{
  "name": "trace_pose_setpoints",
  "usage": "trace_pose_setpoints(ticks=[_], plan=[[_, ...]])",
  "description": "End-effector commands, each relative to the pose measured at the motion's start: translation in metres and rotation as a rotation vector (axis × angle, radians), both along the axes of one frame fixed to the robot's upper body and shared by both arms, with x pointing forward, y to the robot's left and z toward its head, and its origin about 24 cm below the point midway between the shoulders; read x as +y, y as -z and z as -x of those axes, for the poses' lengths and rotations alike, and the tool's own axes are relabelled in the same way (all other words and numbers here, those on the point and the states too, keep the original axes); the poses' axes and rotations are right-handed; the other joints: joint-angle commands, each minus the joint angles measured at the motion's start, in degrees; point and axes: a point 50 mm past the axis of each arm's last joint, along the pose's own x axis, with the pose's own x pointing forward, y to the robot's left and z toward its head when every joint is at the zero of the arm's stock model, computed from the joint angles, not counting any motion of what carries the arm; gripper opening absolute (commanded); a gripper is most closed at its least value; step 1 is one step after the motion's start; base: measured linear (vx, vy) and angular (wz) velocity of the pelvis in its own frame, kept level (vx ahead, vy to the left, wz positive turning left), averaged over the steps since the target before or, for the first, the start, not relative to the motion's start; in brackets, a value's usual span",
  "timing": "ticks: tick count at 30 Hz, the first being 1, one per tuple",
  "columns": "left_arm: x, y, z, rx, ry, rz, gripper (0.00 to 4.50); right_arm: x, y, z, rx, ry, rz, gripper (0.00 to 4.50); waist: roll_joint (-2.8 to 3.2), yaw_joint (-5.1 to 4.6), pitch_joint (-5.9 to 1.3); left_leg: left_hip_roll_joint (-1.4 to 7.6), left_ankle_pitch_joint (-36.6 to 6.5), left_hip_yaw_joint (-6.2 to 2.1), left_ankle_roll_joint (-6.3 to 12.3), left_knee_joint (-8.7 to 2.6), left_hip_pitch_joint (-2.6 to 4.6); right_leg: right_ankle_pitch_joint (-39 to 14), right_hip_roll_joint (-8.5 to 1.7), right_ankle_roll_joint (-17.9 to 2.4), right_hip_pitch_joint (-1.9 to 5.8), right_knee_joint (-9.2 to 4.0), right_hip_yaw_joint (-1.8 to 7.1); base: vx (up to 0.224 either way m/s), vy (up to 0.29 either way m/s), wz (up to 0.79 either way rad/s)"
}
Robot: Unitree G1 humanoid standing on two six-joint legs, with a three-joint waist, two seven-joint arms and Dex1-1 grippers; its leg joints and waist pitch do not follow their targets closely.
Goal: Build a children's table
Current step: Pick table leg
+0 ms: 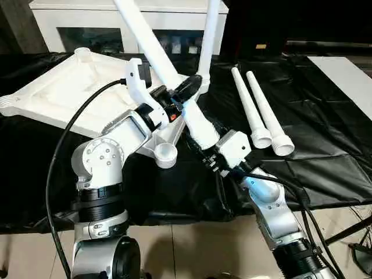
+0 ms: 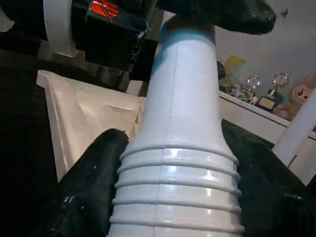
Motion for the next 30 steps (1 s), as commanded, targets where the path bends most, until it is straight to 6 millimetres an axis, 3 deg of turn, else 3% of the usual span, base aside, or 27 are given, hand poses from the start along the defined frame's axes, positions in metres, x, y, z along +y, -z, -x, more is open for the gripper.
trace_pose_setpoints(ticks=[1,4,10,11,12,20,23,25,30], plan=[[-0.004,-0.011,0.000,-0.033,0.014,0.010,2.53,0.000,-0.001,0.001,-0.008,-0.010,0.016,2.75,-0.22,0.13,-4.28,0.56,-10.7,-0.13,2.37,-3.96,0.68,-7.7,-3.10,-9.6,3.22,-4.50,2.19,0.000,0.000,0.00],[-0.003,-0.011,0.000,-0.030,0.011,0.010,2.21,0.000,-0.001,0.000,-0.008,-0.011,0.020,2.75,-0.15,0.14,-4.32,0.59,-10.6,-0.13,2.31,-3.92,0.71,-7.6,-3.09,-9.5,3.20,-4.49,2.20,0.000,0.000,0.00],[-0.001,-0.011,0.000,-0.026,-0.011,0.006,2.02,0.001,0.001,0.001,0.008,-0.032,0.021,2.75,-0.40,0.15,-4.31,0.54,-10.3,-0.09,2.37,-3.88,0.61,-7.6,-3.12,-9.4,3.28,-4.46,2.21,0.000,0.000,0.00],[-0.001,-0.011,-0.001,-0.026,-0.015,0.005,2.01,0.000,0.001,0.001,0.011,-0.033,0.016,3.31,-0.42,0.13,-4.31,0.55,-10.4,-0.10,2.44,-3.90,0.64,-7.9,-3.08,-9.2,3.24,-4.49,2.19,0.000,0.000,0.00],[0.000,-0.012,0.000,-0.029,-0.013,0.007,2.01,0.001,0.000,0.001,0.031,-0.049,-0.018,3.45,-0.45,0.14,-4.33,0.56,-10.4,-0.12,2.67,-3.89,0.61,-7.5,-3.11,-9.3,3.30,-4.42,2.20,0.000,0.000,0.00],[0.006,-0.021,-0.006,-0.090,-0.064,-0.033,1.98,-0.003,-0.010,0.005,-0.004,-0.064,-0.071,4.10,-0.22,0.26,-4.33,0.62,-10.2,-0.19,2.45,-3.95,0.70,-7.2,-3.12,-9.0,3.26,-4.45,2.23,0.000,0.000,0.00],[0.009,-0.026,-0.010,-0.108,-0.087,-0.047,1.98,-0.014,-0.013,0.004,-0.002,0.010,-0.114,4.41,-0.21,0.31,-4.35,0.63,-9.9,-0.19,2.21,-4.00,0.72,-6.5,-3.10,-9.0,3.27,-4.36,2.25,0.000,0.000,0.00],[0.012,-0.028,-0.013,-0.117,-0.095,-0.056,1.98,-0.036,-0.012,-0.004,0.055,0.152,-0.199,4.49,-0.25,0.28,-4.32,0.51,-10.3,-0.12,1.99,-4.04,1.00,-7.1,-3.00,-9.0,3.14,-4.43,2.29,0.000,0.000,0.00],[0.012,-0.031,-0.014,-0.130,-0.086,-0.062,1.98,-0.055,-0.006,-0.009,0.125,0.198,-0.203,4.50,-0.24,0.33,-4.48,0.41,-9.5,-0.10,1.68,-3.92,0.84,-6.0,-3.01,-9.2,3.45,-4.34,2.21,0.000,0.000,0.00]])
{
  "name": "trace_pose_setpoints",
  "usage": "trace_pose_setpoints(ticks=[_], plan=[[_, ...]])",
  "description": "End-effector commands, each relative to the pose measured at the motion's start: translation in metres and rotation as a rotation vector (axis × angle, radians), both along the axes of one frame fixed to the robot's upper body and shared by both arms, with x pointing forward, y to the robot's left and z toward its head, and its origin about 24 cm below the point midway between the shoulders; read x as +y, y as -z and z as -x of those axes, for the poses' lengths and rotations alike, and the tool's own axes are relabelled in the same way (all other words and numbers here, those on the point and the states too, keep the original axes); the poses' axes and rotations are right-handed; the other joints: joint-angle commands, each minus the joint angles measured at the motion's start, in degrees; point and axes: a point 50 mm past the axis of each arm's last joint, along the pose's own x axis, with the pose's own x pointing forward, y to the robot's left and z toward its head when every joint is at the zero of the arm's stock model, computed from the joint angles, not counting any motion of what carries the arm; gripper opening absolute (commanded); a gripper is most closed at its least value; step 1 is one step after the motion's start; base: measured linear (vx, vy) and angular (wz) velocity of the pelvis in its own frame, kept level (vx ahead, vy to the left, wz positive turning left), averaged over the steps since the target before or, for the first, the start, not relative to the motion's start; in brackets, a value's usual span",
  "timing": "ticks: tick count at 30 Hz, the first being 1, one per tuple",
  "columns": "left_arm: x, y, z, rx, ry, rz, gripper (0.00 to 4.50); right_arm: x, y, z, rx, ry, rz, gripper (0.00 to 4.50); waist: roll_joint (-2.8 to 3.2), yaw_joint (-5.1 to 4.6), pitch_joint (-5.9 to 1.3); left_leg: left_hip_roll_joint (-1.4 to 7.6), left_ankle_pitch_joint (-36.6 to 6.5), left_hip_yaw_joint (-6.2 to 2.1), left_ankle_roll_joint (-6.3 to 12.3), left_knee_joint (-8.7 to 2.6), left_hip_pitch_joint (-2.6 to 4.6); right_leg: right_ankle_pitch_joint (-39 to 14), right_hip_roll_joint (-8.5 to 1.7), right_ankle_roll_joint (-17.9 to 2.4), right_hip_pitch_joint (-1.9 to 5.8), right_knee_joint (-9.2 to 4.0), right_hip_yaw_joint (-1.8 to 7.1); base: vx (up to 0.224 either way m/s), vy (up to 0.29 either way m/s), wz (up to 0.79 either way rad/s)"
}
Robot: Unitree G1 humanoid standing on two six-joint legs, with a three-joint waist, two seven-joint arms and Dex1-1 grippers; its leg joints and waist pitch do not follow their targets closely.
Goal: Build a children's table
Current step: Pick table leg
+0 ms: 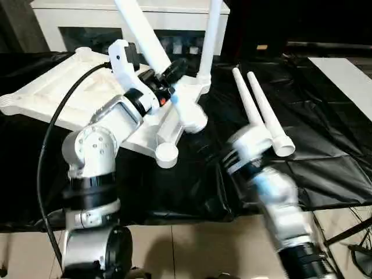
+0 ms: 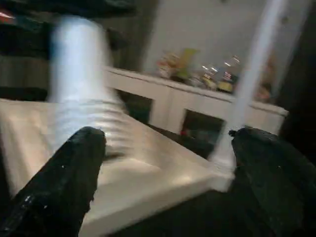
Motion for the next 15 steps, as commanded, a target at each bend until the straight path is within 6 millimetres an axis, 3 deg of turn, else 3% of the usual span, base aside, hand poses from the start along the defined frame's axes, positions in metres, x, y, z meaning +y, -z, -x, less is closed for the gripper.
trace_pose_setpoints(ticks=[1,4,10,13,15], plan=[[-0.004,-0.010,-0.001,-0.046,0.020,-0.019,1.98,-0.014,0.007,-0.001,0.079,-0.025,0.015,4.50,-0.04,0.17,-4.47,0.38,-9.3,-0.11,1.91,-3.89,0.76,-5.6,-2.90,-9.4,3.49,-4.29,2.13,0.000,0.000,0.00],[-0.003,-0.010,-0.002,-0.052,0.023,-0.036,1.98,-0.022,0.013,0.002,0.165,-0.118,0.051,4.50,0.08,0.27,-4.52,0.41,-8.9,-0.11,2.65,-3.76,0.63,-4.5,-3.01,-10.0,3.68,-4.28,2.16,0.000,0.000,0.00],[-0.002,-0.009,-0.003,-0.057,0.017,-0.076,1.98,-0.030,0.003,0.001,0.214,-0.187,0.027,4.50,-0.10,0.33,-4.47,0.57,-9.0,-0.13,2.97,-3.79,0.75,-6.7,-3.17,-11.2,3.61,-4.50,2.08,0.000,0.000,0.00],[-0.003,-0.008,-0.004,-0.072,0.008,-0.137,1.98,-0.025,-0.006,0.000,0.221,-0.232,-0.003,4.50,-0.05,0.43,-4.50,0.74,-9.0,-0.25,2.70,-3.90,0.82,-7.8,-3.29,-10.8,3.56,-4.51,2.08,0.000,0.000,0.00],[-0.012,-0.006,-0.002,-0.107,0.015,-0.245,1.98,-0.006,-0.024,-0.006,0.239,-0.290,-0.042,4.50,-0.43,0.21,-4.46,0.77,-8.9,-0.26,2.50,-4.04,0.85,-8.7,-3.25,-10.3,3.53,-4.59,2.05,0.000,0.000,0.00]])
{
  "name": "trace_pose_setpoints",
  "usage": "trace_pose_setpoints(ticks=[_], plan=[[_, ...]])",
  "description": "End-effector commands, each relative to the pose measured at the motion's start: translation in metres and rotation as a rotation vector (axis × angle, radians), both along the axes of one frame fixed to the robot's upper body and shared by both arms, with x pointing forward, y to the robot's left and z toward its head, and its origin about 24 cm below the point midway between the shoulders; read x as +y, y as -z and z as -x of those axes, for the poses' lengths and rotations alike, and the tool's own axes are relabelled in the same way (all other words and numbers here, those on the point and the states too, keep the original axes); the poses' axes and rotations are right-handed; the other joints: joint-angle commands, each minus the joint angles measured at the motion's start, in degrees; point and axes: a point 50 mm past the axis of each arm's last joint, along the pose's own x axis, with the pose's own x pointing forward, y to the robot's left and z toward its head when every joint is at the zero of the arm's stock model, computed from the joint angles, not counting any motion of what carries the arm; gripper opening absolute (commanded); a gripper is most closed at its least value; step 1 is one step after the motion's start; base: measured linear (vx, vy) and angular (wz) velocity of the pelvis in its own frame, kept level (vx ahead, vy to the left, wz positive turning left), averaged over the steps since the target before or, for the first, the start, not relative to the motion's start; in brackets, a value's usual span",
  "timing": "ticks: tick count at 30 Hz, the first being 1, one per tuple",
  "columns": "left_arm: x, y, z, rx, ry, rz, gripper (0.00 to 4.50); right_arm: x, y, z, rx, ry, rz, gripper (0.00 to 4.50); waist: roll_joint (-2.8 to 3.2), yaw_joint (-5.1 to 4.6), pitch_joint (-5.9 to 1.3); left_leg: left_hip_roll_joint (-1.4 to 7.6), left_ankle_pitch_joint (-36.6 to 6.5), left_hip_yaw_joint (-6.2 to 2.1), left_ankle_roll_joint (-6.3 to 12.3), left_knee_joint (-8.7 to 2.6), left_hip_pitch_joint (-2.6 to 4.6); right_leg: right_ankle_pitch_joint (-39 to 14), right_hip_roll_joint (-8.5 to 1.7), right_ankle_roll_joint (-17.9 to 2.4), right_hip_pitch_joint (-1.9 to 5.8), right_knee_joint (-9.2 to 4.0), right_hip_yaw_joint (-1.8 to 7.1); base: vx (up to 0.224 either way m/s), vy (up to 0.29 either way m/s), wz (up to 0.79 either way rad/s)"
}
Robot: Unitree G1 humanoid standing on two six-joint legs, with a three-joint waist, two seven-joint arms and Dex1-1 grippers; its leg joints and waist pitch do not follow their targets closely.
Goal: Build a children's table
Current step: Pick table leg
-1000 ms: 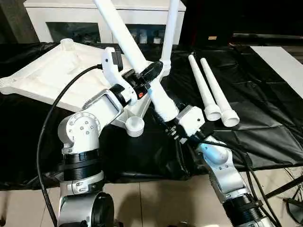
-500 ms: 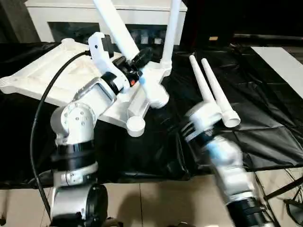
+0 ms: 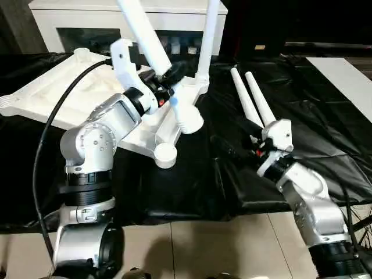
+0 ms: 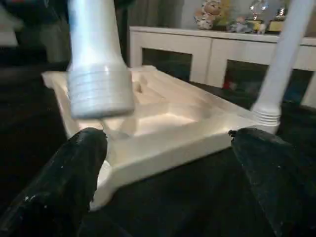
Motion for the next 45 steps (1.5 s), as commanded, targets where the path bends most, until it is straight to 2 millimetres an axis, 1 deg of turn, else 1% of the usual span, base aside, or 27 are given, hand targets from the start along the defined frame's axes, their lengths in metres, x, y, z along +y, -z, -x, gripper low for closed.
trace_pose_setpoints(ticks=[1,2,3,4,5,7,8,9,11,12,13,14,15,16,20,23,24,25,26,28,30,31,34,39,41,43,45], plan=[[-0.013,-0.008,0.002,-0.068,0.030,-0.092,1.98,0.013,-0.023,-0.005,-0.019,-0.050,-0.036,4.50,-0.20,0.28,-4.41,0.79,-9.1,-0.37,2.14,-4.11,0.78,-9.4,-3.28,-10.2,3.32,-4.49,2.05,0.000,0.000,0.00],[-0.013,-0.008,0.002,-0.068,0.030,-0.092,1.98,0.013,-0.023,-0.005,-0.019,-0.050,-0.036,4.50,-0.16,0.29,-4.34,0.87,-9.7,-0.21,1.66,-4.03,0.90,-10.4,-3.41,-9.9,3.09,-4.69,2.15,0.000,0.000,0.00],[-0.018,-0.007,0.004,-0.081,0.038,-0.132,1.98,0.023,-0.029,-0.009,0.007,-0.070,-0.043,4.50,-0.25,0.32,-4.30,0.89,-9.7,-0.20,1.51,-4.07,1.03,-10.8,-3.37,-9.8,3.03,-4.73,2.20,0.000,0.000,0.00],[-0.018,-0.007,0.004,-0.081,0.038,-0.132,1.98,0.023,-0.029,-0.009,0.007,-0.070,-0.043,4.50,-0.11,0.34,-4.45,0.90,-8.9,-0.24,1.12,-4.09,0.89,-9.9,-3.46,-10.1,3.12,-4.52,2.21,0.000,0.000,0.00],[-0.028,-0.006,0.007,-0.108,0.052,-0.189,1.98,0.039,-0.032,-0.018,0.070,-0.104,-0.022,4.50,-0.42,0.31,-4.48,0.92,-8.6,-0.19,0.95,-4.06,0.90,-9.3,-3.43,-10.3,3.09,-4.40,2.23,0.000,0.000,0.00],[-0.031,-0.006,0.008,-0.118,0.058,-0.208,1.97,0.045,-0.031,-0.020,0.095,-0.125,-0.009,4.50,-0.20,0.49,-4.46,0.93,-8.1,-0.13,0.49,-4.02,0.91,-8.6,-3.58,-10.4,3.06,-4.40,2.27,0.000,0.000,0.00],[-0.034,-0.006,0.009,-0.126,0.062,-0.221,1.97,0.051,-0.030,-0.022,0.122,-0.149,-0.003,4.50,-0.38,0.46,-4.58,0.92,-7.7,-0.21,0.41,-4.07,0.83,-7.9,-3.54,-10.7,3.22,-4.18,2.24,0.000,0.000,0.00],[-0.035,-0.006,0.009,-0.130,0.065,-0.227,1.97,0.053,-0.029,-0.022,0.138,-0.163,-0.001,4.50,-0.31,0.49,-4.58,0.90,-7.4,-0.16,0.35,-4.07,0.81,-7.4,-3.54,-10.8,3.24,-4.20,2.23,0.000,0.000,0.00],[-0.040,-0.007,0.011,-0.141,0.082,-0.237,1.97,0.062,-0.019,-0.025,0.183,-0.192,0.094,4.50,-0.31,0.73,-4.60,0.89,-6.9,-0.09,-0.03,-4.03,0.81,-6.2,-3.58,-10.8,3.28,-4.11,2.26,0.000,0.000,0.00],[-0.040,-0.007,0.011,-0.141,0.082,-0.237,1.97,0.062,-0.019,-0.025,0.183,-0.192,0.094,4.50,-0.29,0.71,-4.58,0.84,-6.5,-0.10,-0.31,-4.05,0.80,-5.8,-3.52,-11.0,3.24,-4.08,2.21,0.000,0.000,0.00],[-0.043,-0.008,0.013,-0.156,0.099,-0.247,1.97,0.065,-0.010,-0.032,0.234,-0.155,0.175,4.50,-0.63,0.74,-4.60,0.85,-6.5,-0.02,-0.38,-4.03,0.79,-5.9,-3.58,-11.0,3.26,-4.12,2.24,0.000,0.000,0.00],[-0.044,-0.008,0.014,-0.158,0.103,-0.247,1.97,0.065,-0.008,-0.034,0.251,-0.141,0.182,4.50,-0.41,0.80,-4.63,0.81,-6.5,-0.04,-0.72,-4.03,0.84,-6.5,-3.67,-11.2,3.29,-4.05,2.22,0.000,0.000,0.00],[-0.044,-0.009,0.014,-0.160,0.104,-0.248,1.97,0.065,-0.008,-0.036,0.250,-0.134,0.176,4.21,-0.43,0.77,-4.48,0.82,-6.7,0.02,-0.94,-4.03,0.80,-6.9,-3.69,-11.1,3.20,-4.18,2.30,0.000,0.000,0.00],[-0.044,-0.009,0.014,-0.161,0.106,-0.248,1.97,0.065,-0.011,-0.038,0.251,-0.125,0.143,4.13,-0.37,1.03,-4.56,0.95,-7.1,0.01,-1.17,-4.05,0.92,-6.9,-3.79,-10.9,3.23,-4.09,2.36,0.000,0.000,0.00],[-0.043,-0.008,0.014,-0.163,0.100,-0.256,1.97,0.065,-0.018,-0.040,0.247,-0.125,0.119,3.76,-0.49,1.40,-4.66,0.95,-6.1,0.01,-1.01,-4.06,1.00,-4.5,-3.67,-10.4,3.31,-3.86,2.34,0.000,0.000,0.00],[-0.042,-0.006,0.014,-0.160,0.097,-0.261,1.97,0.064,-0.019,-0.041,0.244,-0.132,0.114,3.65,-0.53,1.38,-4.60,0.91,-6.4,0.05,-1.07,-4.06,1.01,-5.1,-3.66,-10.2,3.29,-3.91,2.33,0.000,0.000,0.00],[-0.042,-0.006,0.014,-0.160,0.098,-0.262,1.97,0.064,-0.019,-0.041,0.236,-0.134,0.120,3.43,-0.48,1.36,-4.57,0.92,-6.7,0.04,-1.18,-4.07,0.96,-5.6,-3.69,-10.1,3.28,-3.99,2.33,0.000,0.000,0.00],[-0.042,-0.006,0.014,-0.160,0.098,-0.263,1.97,0.063,-0.019,-0.042,0.230,-0.134,0.126,3.43,-0.56,1.37,-4.55,0.94,-6.8,0.04,-1.24,-4.10,0.96,-5.9,-3.70,-10.1,3.27,-4.03,2.32,0.000,0.000,0.00],[-0.042,-0.006,0.014,-0.160,0.099,-0.263,1.97,0.064,-0.019,-0.042,0.231,-0.135,0.119,3.32,-0.44,1.40,-4.60,0.94,-6.7,-0.02,-1.34,-4.11,0.97,-5.9,-3.72,-10.1,3.30,-3.95,2.31,0.000,0.000,0.00],[-0.042,-0.006,0.014,-0.161,0.101,-0.264,1.97,0.064,-0.019,-0.042,0.233,-0.137,0.113,3.16,-0.51,1.36,-4.65,0.91,-6.4,0.02,-1.28,-4.07,0.93,-5.1,-3.71,-10.3,3.32,-3.91,2.32,0.000,0.000,0.00],[-0.042,-0.006,0.014,-0.158,0.106,-0.256,1.97,0.065,-0.018,-0.042,0.224,-0.146,0.119,2.98,-0.36,1.36,-4.70,0.91,-6.2,0.00,-1.21,-4.02,0.97,-4.4,-3.64,-10.5,3.32,-3.83,2.31,0.000,0.000,0.00],[-0.042,-0.006,0.014,-0.157,0.106,-0.256,1.97,0.065,-0.017,-0.042,0.222,-0.147,0.122,2.98,-0.57,1.35,-4.71,0.91,-6.1,0.02,-1.15,-4.03,0.93,-4.2,-3.66,-10.5,3.37,-3.85,2.30,0.000,0.000,0.00],[-0.042,-0.006,0.013,-0.157,0.103,-0.258,1.97,0.065,-0.016,-0.041,0.224,-0.159,0.121,2.83,-0.49,1.40,-4.69,0.90,-6.0,0.04,-0.92,-4.00,0.93,-4.1,-3.69,-10.8,3.40,-3.82,2.33,0.000,0.000,0.00],[-0.041,-0.005,0.013,-0.155,0.096,-0.262,1.97,0.064,-0.015,-0.040,0.223,-0.168,0.121,2.79,-0.49,1.41,-4.70,0.91,-6.2,0.04,-0.90,-4.00,0.96,-4.6,-3.69,-10.8,3.37,-3.85,2.30,0.000,0.000,0.00],[-0.037,-0.006,0.011,-0.157,0.052,-0.278,1.97,0.064,-0.016,-0.040,0.217,-0.180,0.120,2.77,-0.56,1.41,-4.70,0.93,-6.2,0.03,-0.85,-4.00,0.96,-4.8,-3.70,-10.7,3.39,-3.86,2.31,0.000,0.000,0.00],[-0.036,-0.007,0.011,-0.149,0.050,-0.256,2.67,0.063,-0.017,-0.039,0.215,-0.189,0.116,2.77,-0.51,1.40,-4.70,0.93,-6.0,0.01,-0.78,-4.00,0.94,-4.5,-3.68,-10.8,3.38,-3.81,2.29,0.000,0.000,0.00],[-0.033,-0.011,0.016,-0.150,0.158,-0.155,2.67,0.058,-0.019,-0.033,0.193,-0.256,0.115,2.77,-0.64,1.49,-4.69,0.82,-6.2,0.07,-0.70,-3.93,0.90,-4.5,-3.73,-10.9,3.52,-3.83,2.28,0.000,0.000,0.00]])
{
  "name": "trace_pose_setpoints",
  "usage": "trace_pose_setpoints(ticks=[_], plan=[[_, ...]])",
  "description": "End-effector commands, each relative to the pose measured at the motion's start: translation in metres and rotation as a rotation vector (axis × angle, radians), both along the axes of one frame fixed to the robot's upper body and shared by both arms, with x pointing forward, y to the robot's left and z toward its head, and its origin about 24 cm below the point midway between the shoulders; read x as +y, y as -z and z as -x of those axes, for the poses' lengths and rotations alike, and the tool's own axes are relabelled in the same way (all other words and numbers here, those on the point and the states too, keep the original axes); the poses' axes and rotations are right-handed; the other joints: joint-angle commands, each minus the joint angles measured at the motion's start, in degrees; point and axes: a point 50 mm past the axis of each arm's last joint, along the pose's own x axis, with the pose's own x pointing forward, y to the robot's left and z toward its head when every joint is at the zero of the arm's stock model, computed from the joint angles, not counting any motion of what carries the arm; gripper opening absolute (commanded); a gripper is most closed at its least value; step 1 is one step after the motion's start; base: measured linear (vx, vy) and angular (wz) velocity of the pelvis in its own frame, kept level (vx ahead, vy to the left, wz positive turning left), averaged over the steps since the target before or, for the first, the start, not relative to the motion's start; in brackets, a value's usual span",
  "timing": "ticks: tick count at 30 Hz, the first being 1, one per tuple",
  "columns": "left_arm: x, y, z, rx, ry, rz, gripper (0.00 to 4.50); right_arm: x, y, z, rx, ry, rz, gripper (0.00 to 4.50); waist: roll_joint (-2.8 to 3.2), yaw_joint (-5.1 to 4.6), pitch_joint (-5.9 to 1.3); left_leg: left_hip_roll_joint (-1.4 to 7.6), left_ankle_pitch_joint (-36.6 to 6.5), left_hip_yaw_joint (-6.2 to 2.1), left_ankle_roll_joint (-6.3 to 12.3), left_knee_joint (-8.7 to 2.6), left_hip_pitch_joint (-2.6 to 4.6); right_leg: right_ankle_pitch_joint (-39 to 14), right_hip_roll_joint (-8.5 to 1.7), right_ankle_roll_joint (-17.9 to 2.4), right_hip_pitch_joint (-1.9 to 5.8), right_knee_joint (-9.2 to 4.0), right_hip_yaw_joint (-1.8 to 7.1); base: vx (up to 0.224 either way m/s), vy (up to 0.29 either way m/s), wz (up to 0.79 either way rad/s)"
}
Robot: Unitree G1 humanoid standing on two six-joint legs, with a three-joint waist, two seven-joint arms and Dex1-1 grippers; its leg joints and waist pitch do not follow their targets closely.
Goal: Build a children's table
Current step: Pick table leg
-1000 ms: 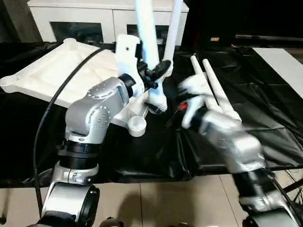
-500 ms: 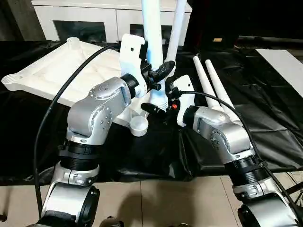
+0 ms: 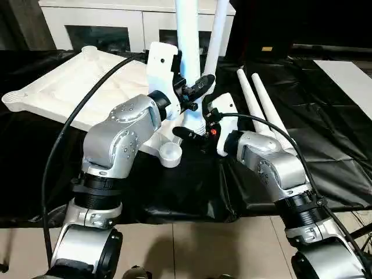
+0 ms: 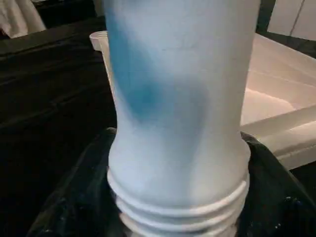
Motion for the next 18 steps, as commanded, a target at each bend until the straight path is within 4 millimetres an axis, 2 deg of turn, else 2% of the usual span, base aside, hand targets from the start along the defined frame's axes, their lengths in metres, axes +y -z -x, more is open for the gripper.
trace_pose_setpoints(ticks=[1,4,7,8,9,11,12,13,14,15,16,18], plan=[[0.005,-0.010,0.007,-0.016,0.097,0.089,2.73,-0.009,-0.005,0.006,-0.026,-0.062,-0.028,2.77,-0.42,0.22,-4.79,0.84,-5.9,0.05,-0.49,-3.85,0.95,-4.4,-3.80,-11.3,3.54,-3.56,2.34,0.000,0.000,0.00],[0.015,-0.014,0.019,-0.017,0.288,0.183,3.10,-0.017,-0.007,0.020,-0.021,-0.170,-0.062,2.77,-0.49,0.28,-4.73,0.87,-5.4,0.07,0.35,-3.87,0.95,-3.0,-3.60,-12.1,3.43,-3.36,2.23,0.000,0.000,0.00],[0.025,-0.019,0.035,-0.036,0.501,0.250,3.22,-0.025,-0.003,0.034,0.006,-0.268,-0.074,2.76,-0.40,0.26,-4.54,0.88,-7.1,0.08,0.68,-4.00,1.07,-6.4,-3.61,-12.0,3.27,-3.66,2.23,0.000,0.000,0.00],[0.025,-0.019,0.035,-0.036,0.501,0.250,3.22,-0.025,-0.003,0.034,0.006,-0.268,-0.074,2.76,-0.36,0.32,-4.50,0.94,-7.6,0.07,0.61,-4.05,1.10,-7.2,-3.67,-11.9,3.26,-3.75,2.24,0.000,0.000,0.00],[0.027,-0.020,0.041,-0.049,0.558,0.248,3.37,-0.028,-0.002,0.039,0.017,-0.298,-0.075,2.76,0.04,0.23,-4.32,0.93,-8.9,0.05,0.09,-4.11,1.18,-9.1,-3.66,-11.7,3.02,-3.96,2.22,0.000,0.000,0.00],[0.029,-0.023,0.049,-0.061,0.658,0.246,3.53,-0.031,0.002,0.048,0.039,-0.344,-0.078,2.76,-0.15,0.25,-4.30,1.07,-9.9,-0.04,-0.23,-4.25,1.25,-11.2,-3.72,-10.9,3.10,-4.09,2.32,0.000,0.000,0.00],[0.029,-0.024,0.053,-0.057,0.706,0.234,3.54,-0.033,0.003,0.051,0.050,-0.365,-0.076,2.76,-0.12,0.27,-4.26,1.08,-10.1,-0.03,-0.34,-4.32,1.33,-11.5,-3.69,-10.8,3.03,-4.17,2.29,0.000,0.000,0.00],[0.027,-0.024,0.058,-0.042,0.765,0.218,3.54,-0.034,0.005,0.054,0.059,-0.387,-0.070,2.76,0.20,0.24,-4.33,1.00,-10.5,-0.06,-0.62,-4.28,1.45,-11.6,-3.56,-10.7,2.89,-4.15,2.27,0.000,0.000,0.00],[0.026,-0.024,0.060,-0.031,0.798,0.208,3.54,-0.035,0.006,0.056,0.064,-0.399,-0.065,2.76,0.13,0.23,-4.26,1.05,-10.7,-0.08,-0.65,-4.35,1.46,-11.8,-3.57,-10.7,2.88,-4.20,2.28,0.000,0.000,0.00],[0.025,-0.024,0.061,-0.024,0.813,0.203,3.54,-0.035,0.006,0.057,0.067,-0.405,-0.063,2.76,0.15,0.25,-4.15,1.09,-11.3,-0.06,-0.81,-4.38,1.51,-12.4,-3.60,-10.8,2.78,-4.30,2.31,0.000,0.000,0.00],[0.023,-0.023,0.061,-0.019,0.817,0.193,3.32,-0.036,0.007,0.057,0.069,-0.405,-0.055,2.76,0.31,0.25,-4.17,1.08,-11.5,-0.13,-1.00,-4.39,1.51,-12.8,-3.66,-10.8,2.83,-4.24,2.30,0.000,0.000,0.00],[0.018,-0.019,0.059,-0.014,0.802,0.151,3.25,-0.036,0.008,0.057,0.070,-0.402,-0.037,2.76,0.20,0.25,-4.23,1.08,-11.4,-0.14,-1.27,-4.39,1.45,-13.0,-3.72,-10.7,2.92,-4.39,2.30,0.000,0.000,0.00]])
